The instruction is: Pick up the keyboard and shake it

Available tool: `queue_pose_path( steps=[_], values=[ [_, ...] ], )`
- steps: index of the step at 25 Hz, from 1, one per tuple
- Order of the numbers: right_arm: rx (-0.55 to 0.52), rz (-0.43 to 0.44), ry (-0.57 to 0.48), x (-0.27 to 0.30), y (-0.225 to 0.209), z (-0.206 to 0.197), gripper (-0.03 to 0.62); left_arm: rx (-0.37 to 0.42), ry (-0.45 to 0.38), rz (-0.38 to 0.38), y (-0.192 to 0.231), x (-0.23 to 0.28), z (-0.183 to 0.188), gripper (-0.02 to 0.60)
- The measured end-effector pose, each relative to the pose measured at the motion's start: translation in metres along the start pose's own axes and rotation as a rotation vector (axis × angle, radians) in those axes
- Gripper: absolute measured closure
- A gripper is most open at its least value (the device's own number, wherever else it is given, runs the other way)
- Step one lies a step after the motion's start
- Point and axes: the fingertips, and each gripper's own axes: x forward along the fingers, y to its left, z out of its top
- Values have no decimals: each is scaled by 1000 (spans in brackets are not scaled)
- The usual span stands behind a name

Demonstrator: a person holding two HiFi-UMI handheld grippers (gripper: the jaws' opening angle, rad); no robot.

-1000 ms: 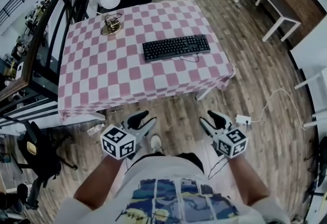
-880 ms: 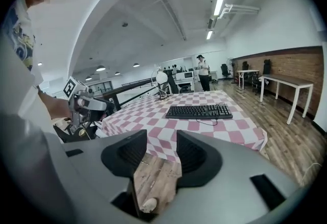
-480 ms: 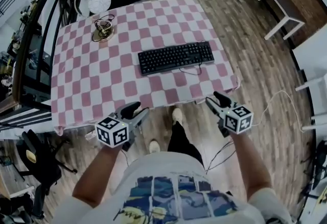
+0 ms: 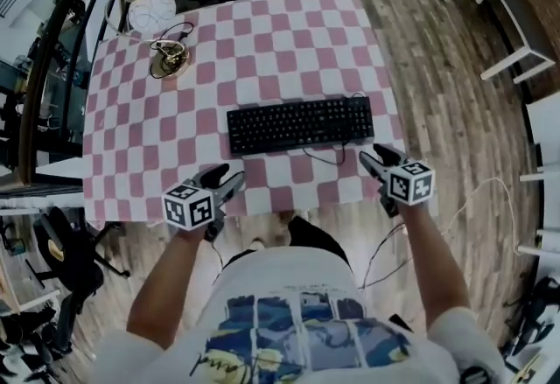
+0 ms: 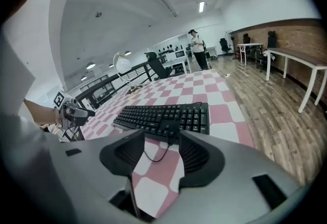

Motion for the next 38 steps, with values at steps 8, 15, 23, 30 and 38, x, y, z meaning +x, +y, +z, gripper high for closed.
queue_pose_path(
  steps=[8,15,23,30,38],
  values=[
    [55,33,92,63,-84,19,341,-104,61,111,67,58,13,348],
    [148,80,123,99,-110,25,295,-173,80,136,119,83,27,319],
    [148,104,162,135,-107,32,260,-192,99,124,150,110,34,310],
    [138,74,166,145,-109,30,267,-187,134,131,163,126,31,310],
    [170,87,147,147,-109,28,316,-143,162,148,154,138,31,308]
  ],
)
